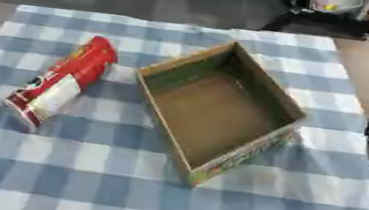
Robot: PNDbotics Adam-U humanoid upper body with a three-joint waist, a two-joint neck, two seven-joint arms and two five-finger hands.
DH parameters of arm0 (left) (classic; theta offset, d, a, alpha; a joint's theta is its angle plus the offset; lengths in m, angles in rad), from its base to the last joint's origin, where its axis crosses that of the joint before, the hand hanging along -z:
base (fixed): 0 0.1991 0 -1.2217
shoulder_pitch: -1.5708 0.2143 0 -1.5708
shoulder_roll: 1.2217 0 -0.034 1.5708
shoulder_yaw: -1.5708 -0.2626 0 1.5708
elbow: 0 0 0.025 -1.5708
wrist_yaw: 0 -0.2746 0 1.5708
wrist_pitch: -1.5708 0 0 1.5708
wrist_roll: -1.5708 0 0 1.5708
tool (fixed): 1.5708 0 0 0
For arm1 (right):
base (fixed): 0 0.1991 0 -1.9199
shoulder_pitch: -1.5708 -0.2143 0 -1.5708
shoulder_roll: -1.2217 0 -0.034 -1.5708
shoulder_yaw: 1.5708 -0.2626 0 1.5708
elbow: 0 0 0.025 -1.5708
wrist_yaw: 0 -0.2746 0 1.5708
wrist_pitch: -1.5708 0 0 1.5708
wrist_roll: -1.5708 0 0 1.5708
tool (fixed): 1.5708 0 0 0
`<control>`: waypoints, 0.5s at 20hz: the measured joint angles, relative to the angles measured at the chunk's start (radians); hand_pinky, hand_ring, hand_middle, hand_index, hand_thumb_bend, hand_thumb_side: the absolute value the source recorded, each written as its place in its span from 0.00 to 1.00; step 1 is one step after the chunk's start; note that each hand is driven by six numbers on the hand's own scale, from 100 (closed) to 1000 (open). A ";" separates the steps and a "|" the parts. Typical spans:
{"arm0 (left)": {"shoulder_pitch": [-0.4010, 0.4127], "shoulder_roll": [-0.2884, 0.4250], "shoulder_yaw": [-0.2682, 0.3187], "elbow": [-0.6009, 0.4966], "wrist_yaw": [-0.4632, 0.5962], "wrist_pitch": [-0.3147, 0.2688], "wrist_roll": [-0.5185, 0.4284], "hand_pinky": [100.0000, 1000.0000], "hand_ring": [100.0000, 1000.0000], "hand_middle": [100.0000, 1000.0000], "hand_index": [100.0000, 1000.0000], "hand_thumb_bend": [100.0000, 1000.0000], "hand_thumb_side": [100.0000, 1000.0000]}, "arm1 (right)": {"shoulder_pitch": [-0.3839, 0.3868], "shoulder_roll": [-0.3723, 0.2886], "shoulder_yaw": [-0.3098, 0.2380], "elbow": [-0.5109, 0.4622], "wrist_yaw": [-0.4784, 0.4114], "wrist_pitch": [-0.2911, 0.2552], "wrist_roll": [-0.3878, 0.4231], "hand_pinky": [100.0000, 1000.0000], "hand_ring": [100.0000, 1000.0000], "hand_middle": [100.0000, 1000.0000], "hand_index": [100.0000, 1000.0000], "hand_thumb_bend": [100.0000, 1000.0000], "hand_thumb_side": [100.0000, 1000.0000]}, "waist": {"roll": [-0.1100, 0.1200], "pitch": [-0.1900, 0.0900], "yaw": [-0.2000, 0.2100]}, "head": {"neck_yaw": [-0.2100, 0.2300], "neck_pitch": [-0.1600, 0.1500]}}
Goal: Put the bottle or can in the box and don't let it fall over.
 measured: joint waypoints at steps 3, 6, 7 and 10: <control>-0.009 0.001 0.000 0.000 -0.010 0.011 -0.011 0.69 0.59 0.80 0.79 0.65 0.33 | 0.003 0.000 0.000 0.000 0.000 0.000 0.001 0.85 0.85 1.00 0.93 0.00 0.44 | 0.000 0.000 -0.001 | 0.000 0.000; -0.014 0.001 -0.005 0.000 -0.013 0.023 -0.024 0.68 0.58 0.78 0.78 0.68 0.28 | 0.004 0.000 0.000 0.000 0.000 0.001 0.002 0.85 0.85 1.00 0.93 0.00 0.44 | 0.000 0.000 -0.001 | 0.002 0.000; -0.016 0.001 -0.006 0.000 -0.013 0.028 -0.030 0.68 0.58 0.78 0.78 0.68 0.28 | 0.004 0.000 0.000 0.000 0.000 0.001 0.002 0.85 0.85 1.00 0.93 0.00 0.44 | 0.000 0.000 -0.002 | 0.003 0.000; -0.018 0.001 -0.006 0.000 -0.012 0.041 -0.043 0.70 0.61 0.81 0.79 0.67 0.31 | 0.004 0.000 0.001 0.000 0.000 0.001 0.003 0.85 0.85 1.00 0.93 0.00 0.44 | 0.000 0.000 -0.002 | 0.004 0.000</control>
